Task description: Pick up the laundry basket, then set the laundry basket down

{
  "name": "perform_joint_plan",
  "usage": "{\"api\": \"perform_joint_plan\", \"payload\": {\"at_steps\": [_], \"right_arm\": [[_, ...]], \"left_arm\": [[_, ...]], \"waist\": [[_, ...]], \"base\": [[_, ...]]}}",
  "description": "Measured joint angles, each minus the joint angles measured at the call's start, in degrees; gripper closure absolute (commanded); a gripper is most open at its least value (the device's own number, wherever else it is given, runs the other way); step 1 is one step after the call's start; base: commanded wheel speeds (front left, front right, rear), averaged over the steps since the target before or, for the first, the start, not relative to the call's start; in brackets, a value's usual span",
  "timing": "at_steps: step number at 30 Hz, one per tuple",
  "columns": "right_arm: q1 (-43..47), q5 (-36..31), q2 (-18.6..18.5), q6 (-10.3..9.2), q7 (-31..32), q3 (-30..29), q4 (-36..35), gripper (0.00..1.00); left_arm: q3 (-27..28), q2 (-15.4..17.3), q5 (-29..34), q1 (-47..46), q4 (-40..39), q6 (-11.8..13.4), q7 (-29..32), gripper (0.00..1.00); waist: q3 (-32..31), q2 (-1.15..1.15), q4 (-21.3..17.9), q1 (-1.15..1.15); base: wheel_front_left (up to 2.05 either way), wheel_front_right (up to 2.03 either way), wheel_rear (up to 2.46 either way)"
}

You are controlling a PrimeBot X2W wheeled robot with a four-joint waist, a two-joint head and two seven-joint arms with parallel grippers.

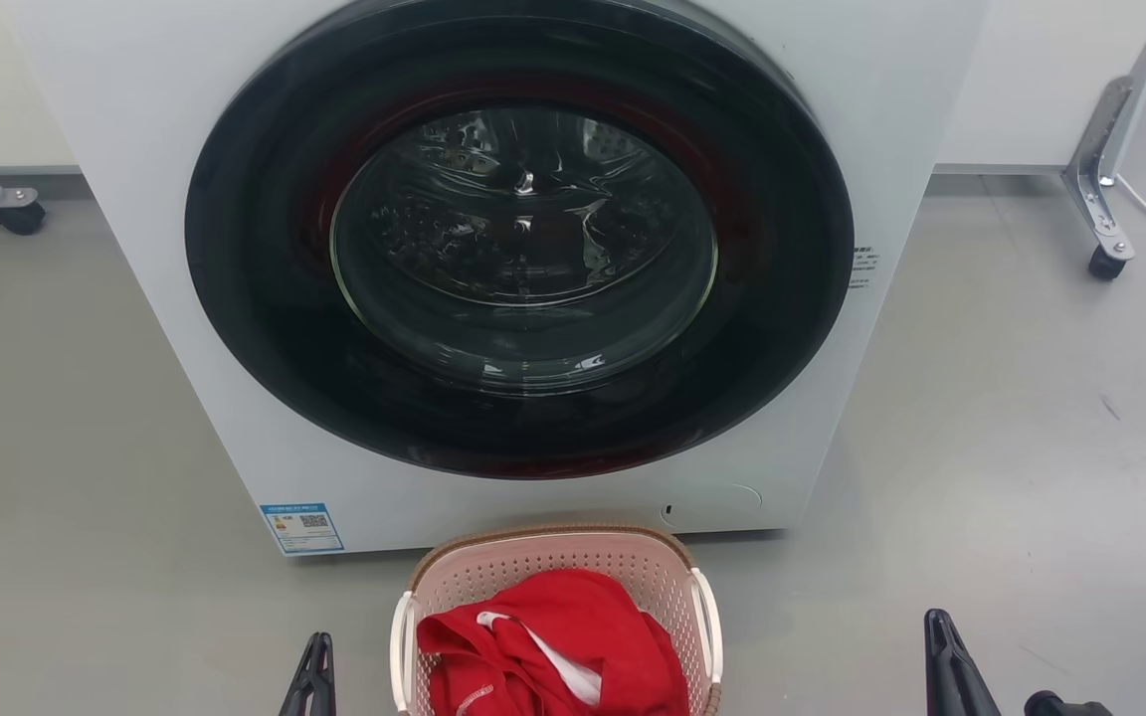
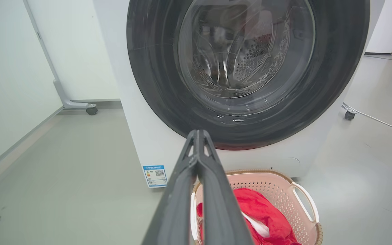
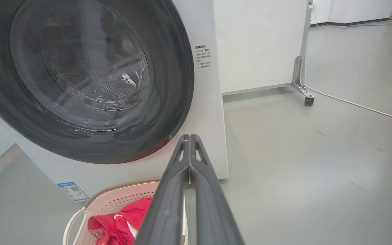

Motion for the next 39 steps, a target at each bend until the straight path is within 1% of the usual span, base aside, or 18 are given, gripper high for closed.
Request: {"api": "perform_joint_plan", "payload": {"at_steps": [5, 8, 10, 17, 20, 31, 34, 39], "right_arm": [[-0.12, 3.69, 0.05, 0.74, 1.02, -1.11, 0.47, 1.00], [-0.58, 6.70, 0.11, 1.27, 1.70, -1.68, 0.92, 1.00], [-1.13, 9.55, 0.13, 1.66, 2.54, -2.26, 1.23, 1.00], [-1.47, 15.06, 0.22, 2.64, 4.07, -3.74, 1.92, 1.00], [-2.15, 16.97, 0.23, 2.98, 4.59, -4.17, 2.15, 1.00], [-3.69, 25.68, 0.33, 4.52, 7.09, -6.48, 3.52, 1.00], [-3.74, 28.22, 0.36, 4.99, 7.61, -7.05, 3.82, 1.00], [-4.83, 32.16, 0.42, 5.73, 8.88, -8.04, 4.31, 1.00]], "left_arm": [[0.69, -0.08, -3.69, -0.25, 0.62, -0.66, 1.02, 1.00], [1.47, -0.13, -6.88, -0.32, 1.27, -1.02, 1.59, 1.00], [1.85, -0.18, -10.40, -0.59, 1.57, -1.53, 2.43, 1.00], [2.96, -0.31, -17.10, -1.91, 2.15, -2.54, 4.19, 1.00], [3.46, -0.31, -18.47, -1.98, 2.50, -2.87, 4.60, 1.00], [5.24, -0.40, -28.46, -3.72, 3.94, -4.09, 7.12, 1.00], [5.58, -0.44, -31.37, -4.42, 4.12, -5.01, 7.76, 1.00], [6.24, -0.48, -35.50, -5.31, 5.03, -5.56, 8.82, 1.00]], "waist": [[0.06, 0.00, -0.06, 0.00], [0.10, 0.00, -0.09, 0.00], [0.12, 0.00, -0.13, 0.00], [0.19, 0.00, -0.21, 0.00], [0.21, 0.00, -0.23, 0.00], [0.31, 0.00, -0.36, 0.00], [0.34, 0.00, -0.39, 0.00], [0.39, 0.00, -0.45, 0.00]], "base": [[0.00, 0.00, 0.00], [0.00, 0.00, 0.00], [0.00, 0.00, 0.00], [0.00, 0.00, 0.00], [0.00, 0.00, 0.00], [0.00, 0.00, 0.00], [0.00, 0.00, 0.00], [0.00, 0.00, 0.00]]}}
